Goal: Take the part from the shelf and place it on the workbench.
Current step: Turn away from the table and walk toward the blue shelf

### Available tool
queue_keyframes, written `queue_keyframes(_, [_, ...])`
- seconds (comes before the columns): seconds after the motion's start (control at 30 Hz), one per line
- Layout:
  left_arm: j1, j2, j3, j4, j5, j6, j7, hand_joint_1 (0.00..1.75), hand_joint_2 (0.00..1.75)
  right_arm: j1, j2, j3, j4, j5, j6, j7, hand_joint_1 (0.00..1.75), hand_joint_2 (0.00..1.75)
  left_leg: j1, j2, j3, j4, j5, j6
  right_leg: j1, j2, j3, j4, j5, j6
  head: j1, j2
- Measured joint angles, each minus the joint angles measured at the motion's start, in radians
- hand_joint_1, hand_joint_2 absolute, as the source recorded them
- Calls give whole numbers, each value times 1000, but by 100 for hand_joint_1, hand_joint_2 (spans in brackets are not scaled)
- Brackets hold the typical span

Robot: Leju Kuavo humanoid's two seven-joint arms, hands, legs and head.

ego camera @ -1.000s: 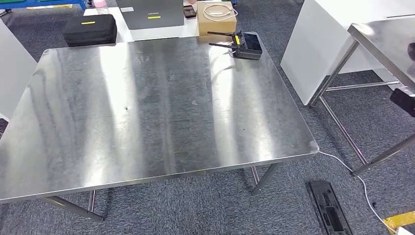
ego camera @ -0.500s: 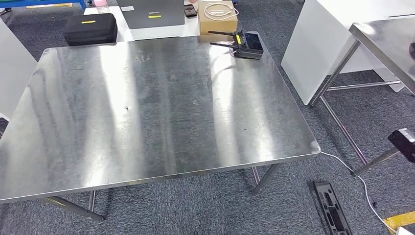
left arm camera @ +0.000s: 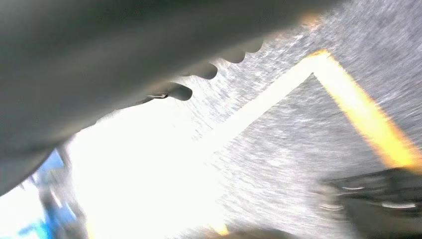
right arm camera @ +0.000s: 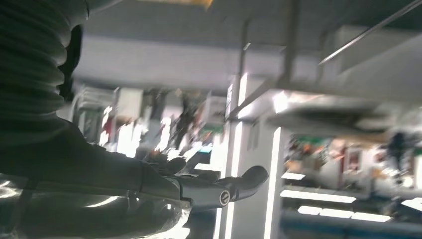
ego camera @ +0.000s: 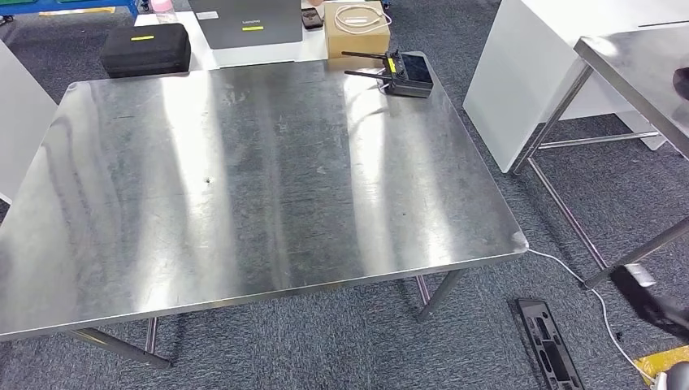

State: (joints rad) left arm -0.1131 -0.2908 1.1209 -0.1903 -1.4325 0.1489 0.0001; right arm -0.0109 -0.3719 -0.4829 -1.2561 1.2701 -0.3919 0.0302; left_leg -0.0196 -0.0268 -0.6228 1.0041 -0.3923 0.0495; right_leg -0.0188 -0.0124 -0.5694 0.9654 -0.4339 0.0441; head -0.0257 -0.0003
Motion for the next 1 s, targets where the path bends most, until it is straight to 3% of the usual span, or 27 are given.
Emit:
queue_keyframes(0.07, [-62, -33, 25, 31, 45, 71, 35, 0, 0, 25, 109, 50, -2, 9, -44, 13, 0, 175, 2, -1, 3, 0, 0, -1, 0, -1, -3, 0, -1, -1, 0, 0])
queue_keyframes(0.17, [-121, -62, 46, 58, 64, 101, 64, 0, 0, 104, 289, 100, 0, -63, -91, -2, 0, 175, 4, -5, 6, 0, -3, -5, 1, -4, 2, 0, -3, -4, 0, 0])
queue_keyframes(0.27, [-129, -68, 52, 61, 61, 98, 82, 0, 0, 142, 435, 83, 113, -228, -162, -149, 0, 175, 5, 2, 6, 0, -4, -7, 3, 3, 8, 1, -3, -4, -1, 0])
queue_keyframes(0.37, [-130, -70, 48, 61, 50, 84, 95, 0, 0, 106, 518, 9, 336, -410, -236, -338, 0, 175, 6, 6, 7, 0, -6, -9, 4, 8, 8, 1, -5, -6, 0, 0])
queue_keyframes(0.47, [-131, -71, 42, 61, 46, 77, 104, 0, 0, 63, 559, -55, 517, -458, -285, -410, 0, 175, 6, 6, 7, -1, -7, -12, 4, 8, 7, 1, -6, -8, 0, 0])
queue_keyframes(0.7, [-131, -71, 41, 61, 46, 75, 106, 0, 0, 4, 585, -118, 717, -465, -295, -426, 0, 175, 5, 6, 7, 0, -7, -12, 3, 9, 8, 1, -6, -8, 0, 0])
queue_keyframes(0.9, [-130, -71, 26, 60, 54, 108, 74, 0, 0, -24, 585, -124, 842, -391, -266, -366, 0, 175, 5, 6, 7, 0, -7, -11, 3, 8, 8, 1, -6, -7, 0, 0])
queue_keyframes(1.0, [-125, -71, 3, 59, 33, 114, 60, 0, 0, -27, 586, -109, 922, -337, -210, -245, 0, 175, 6, 6, 7, 0, -8, -12, 3, 8, 7, 1, -6, -8, 0, 0])
